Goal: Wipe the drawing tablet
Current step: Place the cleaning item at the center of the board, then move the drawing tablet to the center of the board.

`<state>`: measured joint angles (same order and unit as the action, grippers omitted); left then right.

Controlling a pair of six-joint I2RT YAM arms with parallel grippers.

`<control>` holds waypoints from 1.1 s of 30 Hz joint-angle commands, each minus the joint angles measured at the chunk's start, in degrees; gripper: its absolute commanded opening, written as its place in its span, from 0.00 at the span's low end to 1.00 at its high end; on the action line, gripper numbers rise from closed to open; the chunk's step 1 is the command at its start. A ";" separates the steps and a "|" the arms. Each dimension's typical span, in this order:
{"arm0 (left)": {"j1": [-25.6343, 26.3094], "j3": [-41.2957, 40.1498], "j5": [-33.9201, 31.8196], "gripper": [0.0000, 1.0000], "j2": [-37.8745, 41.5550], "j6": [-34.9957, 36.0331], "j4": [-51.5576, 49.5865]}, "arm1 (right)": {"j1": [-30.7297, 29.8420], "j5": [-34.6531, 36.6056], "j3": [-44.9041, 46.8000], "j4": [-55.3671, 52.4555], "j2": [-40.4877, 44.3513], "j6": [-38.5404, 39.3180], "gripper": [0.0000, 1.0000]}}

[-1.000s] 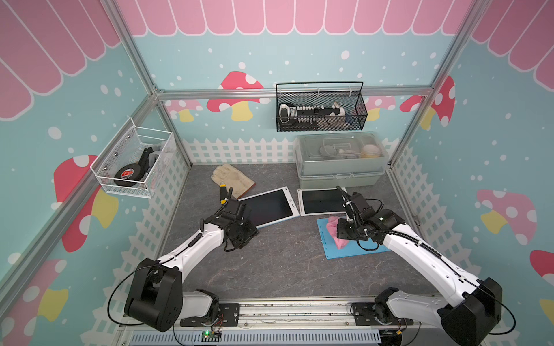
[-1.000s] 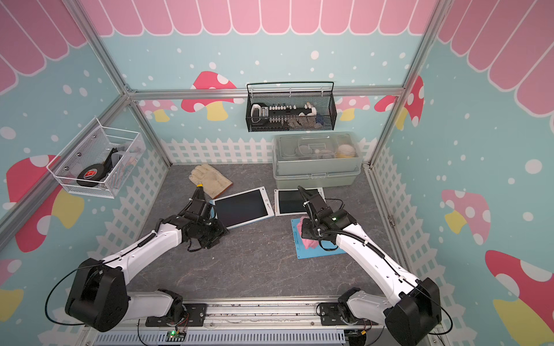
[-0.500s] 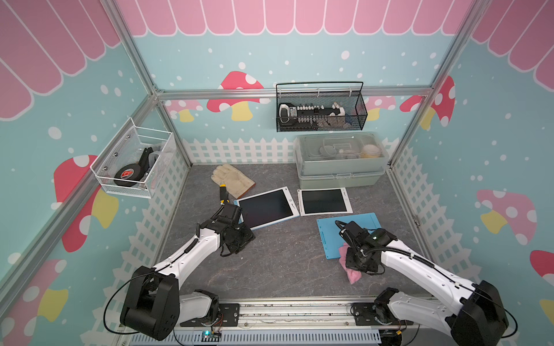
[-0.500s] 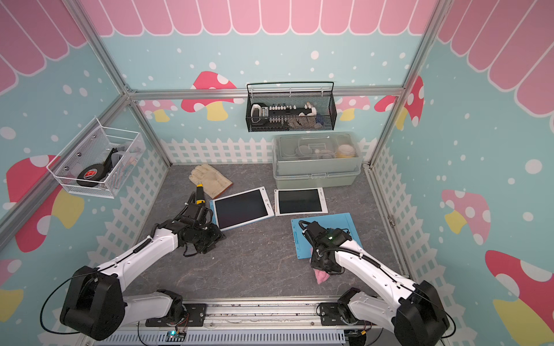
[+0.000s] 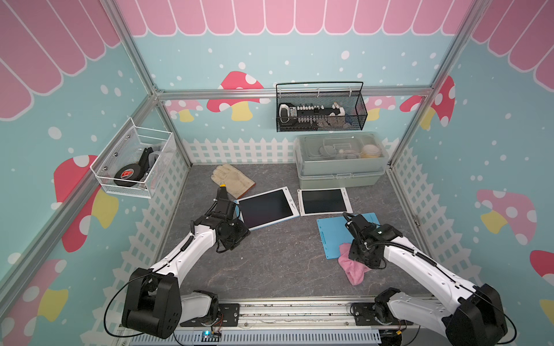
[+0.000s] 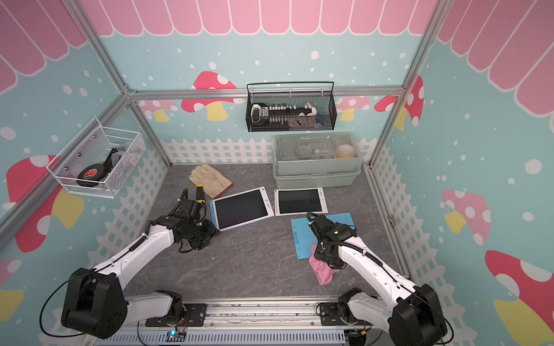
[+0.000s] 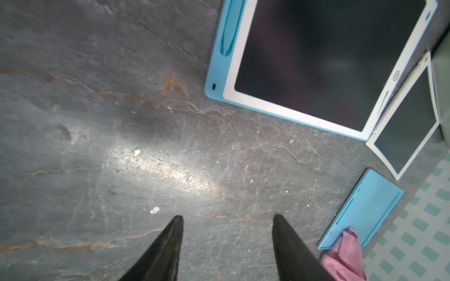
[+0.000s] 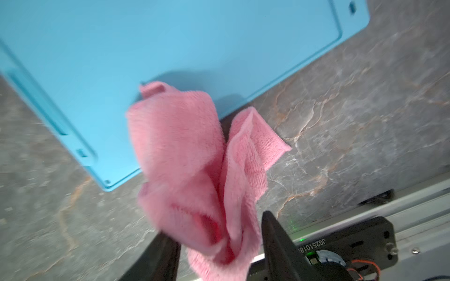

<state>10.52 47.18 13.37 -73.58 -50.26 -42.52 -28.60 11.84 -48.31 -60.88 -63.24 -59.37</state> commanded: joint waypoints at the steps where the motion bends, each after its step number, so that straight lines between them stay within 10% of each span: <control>1: -3.02 2.32 0.96 0.59 -0.18 2.76 -2.30 | -1.16 6.40 -8.05 -2.01 -0.56 4.34 0.57; 13: -13.48 6.54 5.59 0.59 -11.34 2.79 7.22 | -5.02 -14.18 -36.24 27.88 -39.01 26.35 0.64; 33: -15.50 10.03 8.08 0.59 -26.06 1.81 21.43 | -4.11 -14.35 -64.99 32.25 -72.86 22.38 0.71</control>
<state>-4.75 55.70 20.86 -98.72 -49.04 -22.44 -33.04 -3.77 -111.22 -27.86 -134.28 -35.64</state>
